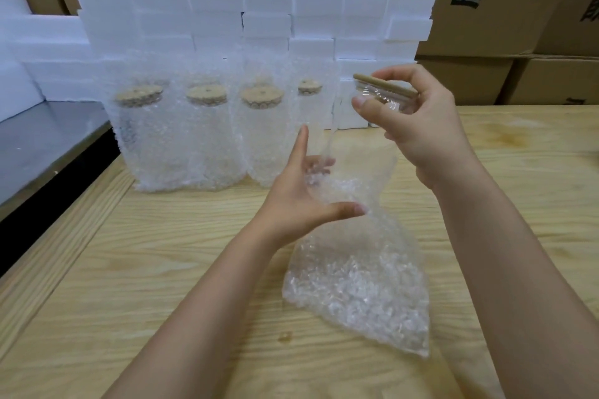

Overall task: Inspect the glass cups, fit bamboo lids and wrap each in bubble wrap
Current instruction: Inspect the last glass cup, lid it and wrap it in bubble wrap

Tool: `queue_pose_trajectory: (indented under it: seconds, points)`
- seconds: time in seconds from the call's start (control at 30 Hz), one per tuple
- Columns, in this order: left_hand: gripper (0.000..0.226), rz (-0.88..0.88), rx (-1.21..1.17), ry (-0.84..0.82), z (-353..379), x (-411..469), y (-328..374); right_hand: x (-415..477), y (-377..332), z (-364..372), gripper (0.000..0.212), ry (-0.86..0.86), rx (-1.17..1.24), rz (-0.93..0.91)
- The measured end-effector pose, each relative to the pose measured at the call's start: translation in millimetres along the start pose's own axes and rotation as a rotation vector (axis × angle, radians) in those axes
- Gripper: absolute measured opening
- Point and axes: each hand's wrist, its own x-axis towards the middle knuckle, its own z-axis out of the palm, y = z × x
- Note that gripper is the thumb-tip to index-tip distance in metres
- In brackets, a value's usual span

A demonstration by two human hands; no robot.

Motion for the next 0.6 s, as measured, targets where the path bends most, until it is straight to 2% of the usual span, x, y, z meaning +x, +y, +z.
queue_pose_trajectory:
  seconds: [0.23,0.43,0.5,0.6]
  points:
    - [0.142,0.076,0.018,0.136,5,3,11,-3,-1,7,0.040,-0.017,-0.098,-0.048]
    - [0.126,0.120,-0.067,0.282,9,1,13,-2,10,17,0.038,-0.081,-0.006,0.070]
    - [0.129,0.112,-0.127,0.235,5,0,14,-3,10,17,0.038,-0.086,-0.003,0.077]
    - [0.146,0.055,-0.181,0.054,-11,0,8,-1,9,13,0.036,-0.056,-0.020,0.060]
